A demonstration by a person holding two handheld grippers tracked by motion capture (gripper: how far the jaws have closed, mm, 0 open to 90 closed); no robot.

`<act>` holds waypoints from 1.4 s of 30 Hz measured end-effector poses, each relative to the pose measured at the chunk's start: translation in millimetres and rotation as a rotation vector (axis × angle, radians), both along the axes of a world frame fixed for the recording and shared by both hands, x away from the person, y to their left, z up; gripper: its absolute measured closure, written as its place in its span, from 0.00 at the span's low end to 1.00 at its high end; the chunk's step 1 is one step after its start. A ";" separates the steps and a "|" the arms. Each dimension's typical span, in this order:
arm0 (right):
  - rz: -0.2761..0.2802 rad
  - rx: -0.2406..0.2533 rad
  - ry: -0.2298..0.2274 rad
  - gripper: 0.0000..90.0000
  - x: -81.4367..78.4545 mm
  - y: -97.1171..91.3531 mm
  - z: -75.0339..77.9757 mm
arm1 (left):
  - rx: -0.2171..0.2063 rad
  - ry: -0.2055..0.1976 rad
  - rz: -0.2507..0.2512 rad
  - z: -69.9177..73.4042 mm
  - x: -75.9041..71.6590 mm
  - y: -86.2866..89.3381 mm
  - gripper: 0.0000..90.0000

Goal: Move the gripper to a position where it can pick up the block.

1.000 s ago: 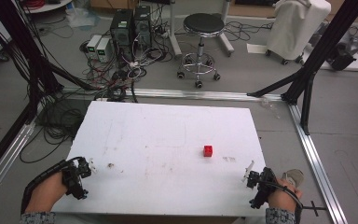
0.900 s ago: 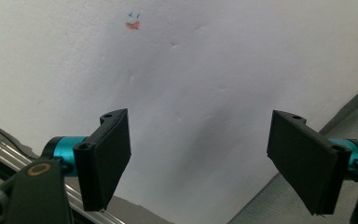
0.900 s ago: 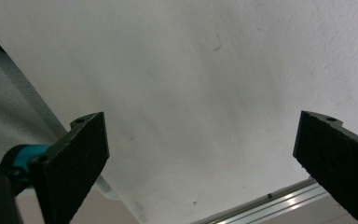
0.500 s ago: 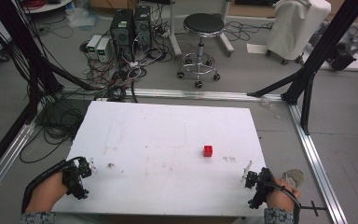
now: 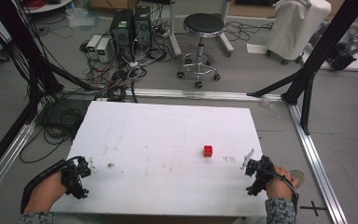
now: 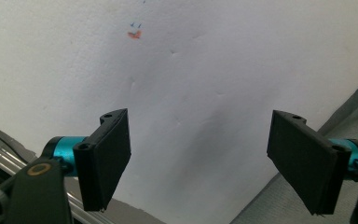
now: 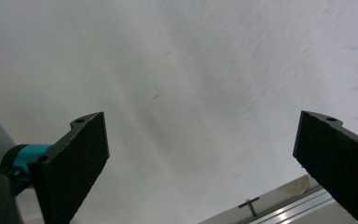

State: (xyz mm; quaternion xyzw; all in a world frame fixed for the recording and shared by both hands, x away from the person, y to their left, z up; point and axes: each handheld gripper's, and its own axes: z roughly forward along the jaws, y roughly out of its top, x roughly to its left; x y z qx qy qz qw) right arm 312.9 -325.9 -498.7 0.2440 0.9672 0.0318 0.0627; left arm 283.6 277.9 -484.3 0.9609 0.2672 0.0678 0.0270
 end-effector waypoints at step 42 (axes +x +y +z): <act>0.383 0.061 -0.026 0.03 108.4 51.9 57.7 | -0.008 0.005 0.009 -4.0 2.0 2.4 0.24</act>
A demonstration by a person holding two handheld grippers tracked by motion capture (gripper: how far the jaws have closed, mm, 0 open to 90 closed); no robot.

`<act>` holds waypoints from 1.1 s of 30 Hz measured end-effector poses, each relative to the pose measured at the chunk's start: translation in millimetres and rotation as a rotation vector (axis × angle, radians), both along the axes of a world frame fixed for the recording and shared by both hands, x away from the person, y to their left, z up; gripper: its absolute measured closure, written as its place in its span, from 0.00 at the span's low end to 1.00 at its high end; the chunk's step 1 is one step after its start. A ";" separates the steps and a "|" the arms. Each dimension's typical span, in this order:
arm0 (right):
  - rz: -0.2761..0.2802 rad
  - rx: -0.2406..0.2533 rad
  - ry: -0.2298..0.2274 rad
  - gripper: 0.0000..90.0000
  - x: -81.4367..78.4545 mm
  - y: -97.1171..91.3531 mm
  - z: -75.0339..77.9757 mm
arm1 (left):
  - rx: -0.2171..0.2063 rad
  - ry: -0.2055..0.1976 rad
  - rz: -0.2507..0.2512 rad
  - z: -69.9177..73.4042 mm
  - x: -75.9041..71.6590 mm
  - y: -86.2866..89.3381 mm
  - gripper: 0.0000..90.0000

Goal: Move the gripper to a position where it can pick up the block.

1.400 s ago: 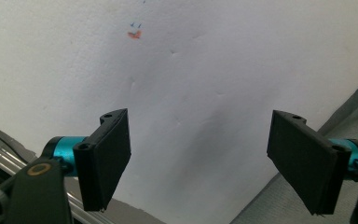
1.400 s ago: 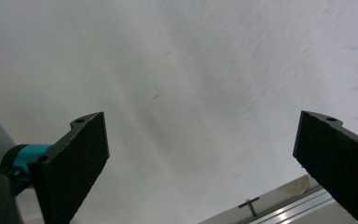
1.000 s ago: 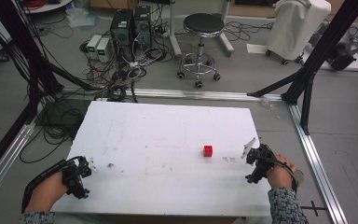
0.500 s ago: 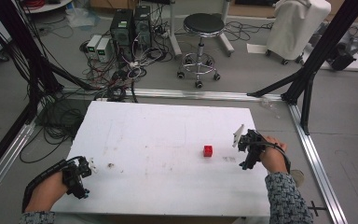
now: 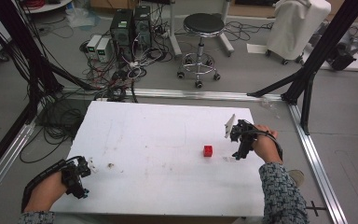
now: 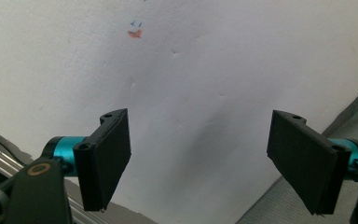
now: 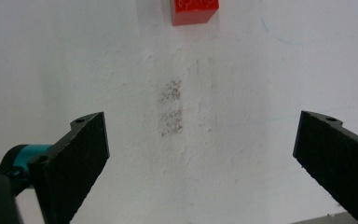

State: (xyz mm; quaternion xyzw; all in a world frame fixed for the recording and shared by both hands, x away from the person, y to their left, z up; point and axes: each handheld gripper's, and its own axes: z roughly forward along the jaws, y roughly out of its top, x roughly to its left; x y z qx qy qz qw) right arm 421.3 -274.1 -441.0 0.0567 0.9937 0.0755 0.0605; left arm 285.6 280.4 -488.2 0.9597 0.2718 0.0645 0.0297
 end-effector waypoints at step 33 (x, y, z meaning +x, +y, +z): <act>0.148 -0.049 0.066 0.03 34.0 75.7 -34.7 | -0.027 -0.009 0.001 2.0 -0.5 5.0 0.24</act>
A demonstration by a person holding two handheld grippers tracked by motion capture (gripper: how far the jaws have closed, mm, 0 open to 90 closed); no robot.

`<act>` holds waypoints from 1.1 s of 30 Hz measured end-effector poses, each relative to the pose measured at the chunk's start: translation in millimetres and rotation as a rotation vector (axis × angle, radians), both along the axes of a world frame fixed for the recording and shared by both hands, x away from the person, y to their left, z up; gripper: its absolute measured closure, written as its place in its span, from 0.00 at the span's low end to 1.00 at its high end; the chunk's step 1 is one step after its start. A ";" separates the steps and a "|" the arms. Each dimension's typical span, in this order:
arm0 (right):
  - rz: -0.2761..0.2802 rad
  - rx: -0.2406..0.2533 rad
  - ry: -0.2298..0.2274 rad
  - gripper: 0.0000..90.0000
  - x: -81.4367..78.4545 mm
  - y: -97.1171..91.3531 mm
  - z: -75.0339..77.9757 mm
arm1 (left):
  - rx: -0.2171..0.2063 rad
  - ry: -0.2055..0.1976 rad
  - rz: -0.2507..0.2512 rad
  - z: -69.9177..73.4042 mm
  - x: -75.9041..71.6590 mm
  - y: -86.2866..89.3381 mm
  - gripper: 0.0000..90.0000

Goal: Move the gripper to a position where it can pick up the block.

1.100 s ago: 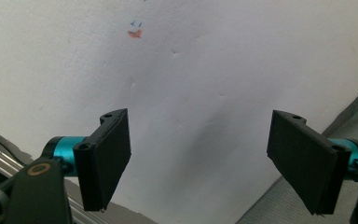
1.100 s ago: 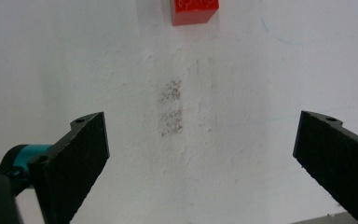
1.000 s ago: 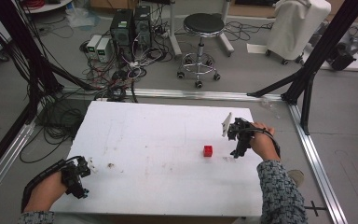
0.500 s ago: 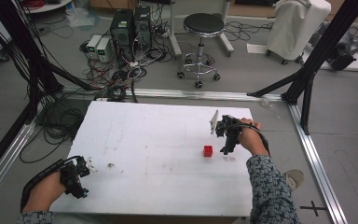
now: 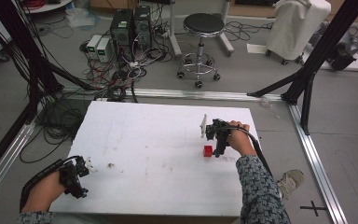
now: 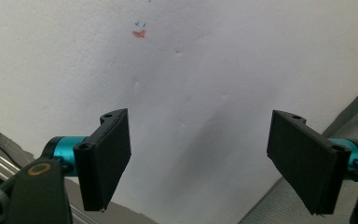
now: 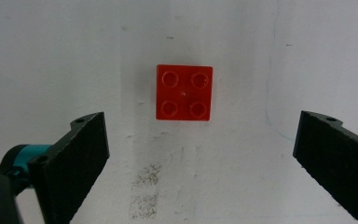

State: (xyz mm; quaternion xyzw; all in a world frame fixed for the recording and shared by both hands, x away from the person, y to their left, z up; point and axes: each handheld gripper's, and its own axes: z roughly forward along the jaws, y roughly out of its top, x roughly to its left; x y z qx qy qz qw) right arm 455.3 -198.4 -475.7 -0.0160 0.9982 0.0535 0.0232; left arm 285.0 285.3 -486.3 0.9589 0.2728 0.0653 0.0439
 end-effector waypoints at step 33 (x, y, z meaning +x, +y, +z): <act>-0.019 -0.054 0.057 0.03 2.5 16.7 -47.7 | -0.013 -0.003 -0.009 0.9 -0.3 -2.2 0.24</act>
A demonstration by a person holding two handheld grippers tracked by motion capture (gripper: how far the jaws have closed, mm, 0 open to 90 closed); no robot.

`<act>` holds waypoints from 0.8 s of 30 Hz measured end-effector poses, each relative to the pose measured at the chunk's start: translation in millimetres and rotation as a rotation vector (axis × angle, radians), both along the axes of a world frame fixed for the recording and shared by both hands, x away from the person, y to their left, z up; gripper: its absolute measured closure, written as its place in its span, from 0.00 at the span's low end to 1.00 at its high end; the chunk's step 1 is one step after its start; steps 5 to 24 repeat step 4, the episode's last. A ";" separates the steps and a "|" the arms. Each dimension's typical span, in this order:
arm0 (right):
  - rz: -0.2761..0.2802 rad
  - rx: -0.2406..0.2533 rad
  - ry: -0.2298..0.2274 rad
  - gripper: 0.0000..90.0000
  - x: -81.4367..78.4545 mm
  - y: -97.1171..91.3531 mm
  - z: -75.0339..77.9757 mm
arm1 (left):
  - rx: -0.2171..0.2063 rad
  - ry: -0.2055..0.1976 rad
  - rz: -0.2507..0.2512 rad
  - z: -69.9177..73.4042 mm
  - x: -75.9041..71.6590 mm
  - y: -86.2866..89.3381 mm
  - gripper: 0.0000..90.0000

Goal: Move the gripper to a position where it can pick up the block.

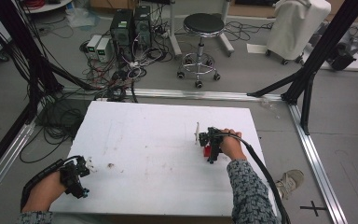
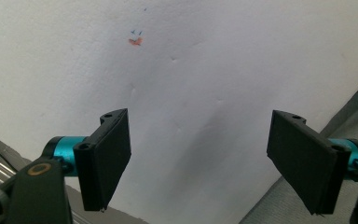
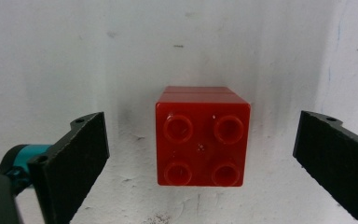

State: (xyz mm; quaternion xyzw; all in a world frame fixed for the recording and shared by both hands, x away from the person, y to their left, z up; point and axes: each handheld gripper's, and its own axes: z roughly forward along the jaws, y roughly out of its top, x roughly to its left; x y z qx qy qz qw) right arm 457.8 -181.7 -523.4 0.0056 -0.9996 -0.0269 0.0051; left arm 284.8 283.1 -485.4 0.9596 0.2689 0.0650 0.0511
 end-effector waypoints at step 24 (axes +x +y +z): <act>-0.012 0.003 -0.006 0.03 -0.9 -1.0 1.1 | -0.002 0.003 -0.002 0.7 0.4 0.2 0.24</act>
